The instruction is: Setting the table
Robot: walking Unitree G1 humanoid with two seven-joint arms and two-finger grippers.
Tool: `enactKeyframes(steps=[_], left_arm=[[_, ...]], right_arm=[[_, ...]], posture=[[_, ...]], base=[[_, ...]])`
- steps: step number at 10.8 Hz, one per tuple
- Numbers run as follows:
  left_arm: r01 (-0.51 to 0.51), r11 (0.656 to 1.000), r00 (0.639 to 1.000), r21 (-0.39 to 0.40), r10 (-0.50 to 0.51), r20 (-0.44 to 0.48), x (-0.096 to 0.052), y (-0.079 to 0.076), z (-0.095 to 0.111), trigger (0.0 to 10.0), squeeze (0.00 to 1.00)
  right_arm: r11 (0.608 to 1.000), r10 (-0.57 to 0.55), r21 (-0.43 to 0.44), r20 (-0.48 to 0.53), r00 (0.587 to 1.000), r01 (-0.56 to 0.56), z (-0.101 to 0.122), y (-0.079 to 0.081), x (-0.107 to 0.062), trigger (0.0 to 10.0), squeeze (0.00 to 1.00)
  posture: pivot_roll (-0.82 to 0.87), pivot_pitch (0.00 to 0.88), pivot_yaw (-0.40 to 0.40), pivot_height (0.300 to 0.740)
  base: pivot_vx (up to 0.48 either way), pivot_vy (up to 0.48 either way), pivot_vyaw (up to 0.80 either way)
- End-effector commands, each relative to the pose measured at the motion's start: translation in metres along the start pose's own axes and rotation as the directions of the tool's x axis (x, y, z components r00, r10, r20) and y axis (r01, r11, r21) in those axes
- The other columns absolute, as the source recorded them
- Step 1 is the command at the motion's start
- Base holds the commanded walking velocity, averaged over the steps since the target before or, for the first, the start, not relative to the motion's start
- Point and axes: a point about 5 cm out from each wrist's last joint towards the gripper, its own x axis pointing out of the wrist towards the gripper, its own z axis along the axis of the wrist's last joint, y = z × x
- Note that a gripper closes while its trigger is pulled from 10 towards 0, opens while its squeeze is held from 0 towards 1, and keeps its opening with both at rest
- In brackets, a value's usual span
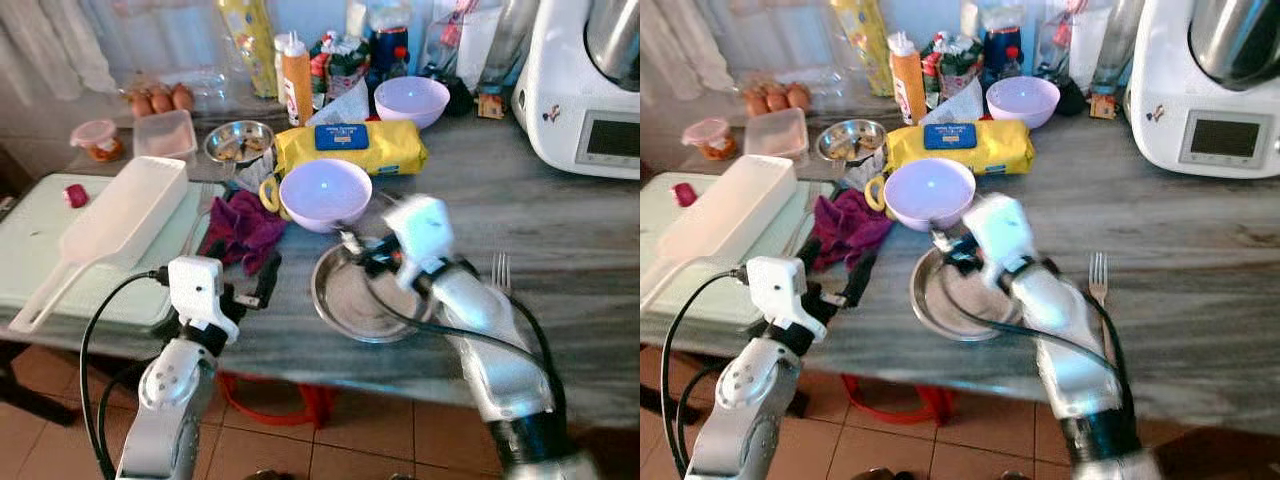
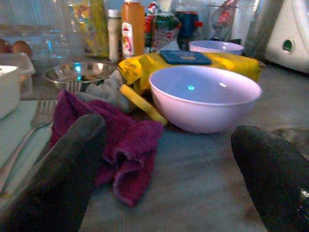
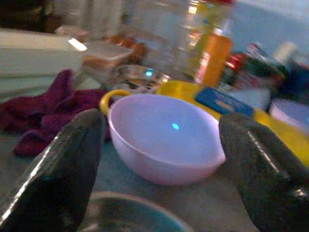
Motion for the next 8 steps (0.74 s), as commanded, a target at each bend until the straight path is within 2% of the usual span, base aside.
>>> enactKeyframes(steps=[1, 4, 6, 7, 8], left_arm=[[0.0, 1.0, 1.0, 0.014, 0.0, -0.003, -0.002, 0.002, 0.001, 10.0, 0.0], [-0.006, 1.0, 1.0, -0.019, 0.006, -0.013, 0.0, 0.0, 0.0, 10.0, 0.0], [-0.005, 0.999, 1.0, -0.041, 0.004, -0.026, 0.0, -0.001, -0.002, 10.0, 0.0], [-0.006, 0.999, 1.0, -0.046, 0.004, -0.028, 0.002, -0.001, -0.002, 10.0, 0.0], [-0.009, 0.999, 0.999, -0.051, 0.008, -0.032, 0.002, 0.0, -0.003, 10.0, 0.0]], right_arm=[[0.998, 0.054, -0.032, -0.023, 0.998, -0.055, 0.002, -0.001, 0.006, 10.0, 0.0], [0.985, 0.129, -0.101, -0.135, 0.982, -0.143, -0.003, -0.014, 0.02, 10.0, 0.0], [0.967, 0.197, -0.122, -0.185, 0.963, -0.222, -0.007, -0.011, 0.032, 10.0, 0.0], [0.959, 0.213, -0.143, -0.2, 0.956, -0.244, -0.009, -0.009, 0.038, 6.9, 0.0], [0.954, 0.23, -0.146, -0.211, 0.95, -0.263, -0.011, -0.009, 0.042, 2.7, 0.0]], posture=[[-0.04, 0.147, 0.077, 0.74], [-0.04, 0.146, 0.072, 0.74], [-0.04, 0.147, 0.075, 0.74], [-0.04, 0.148, 0.076, 0.74], [-0.04, 0.148, 0.076, 0.74]], base=[[0.0, 0.0, 0.0], [0.0, 0.0, 0.0], [0.0, 0.0, 0.0], [0.0, 0.0, 0.0], [0.0, 0.0, 0.0]])
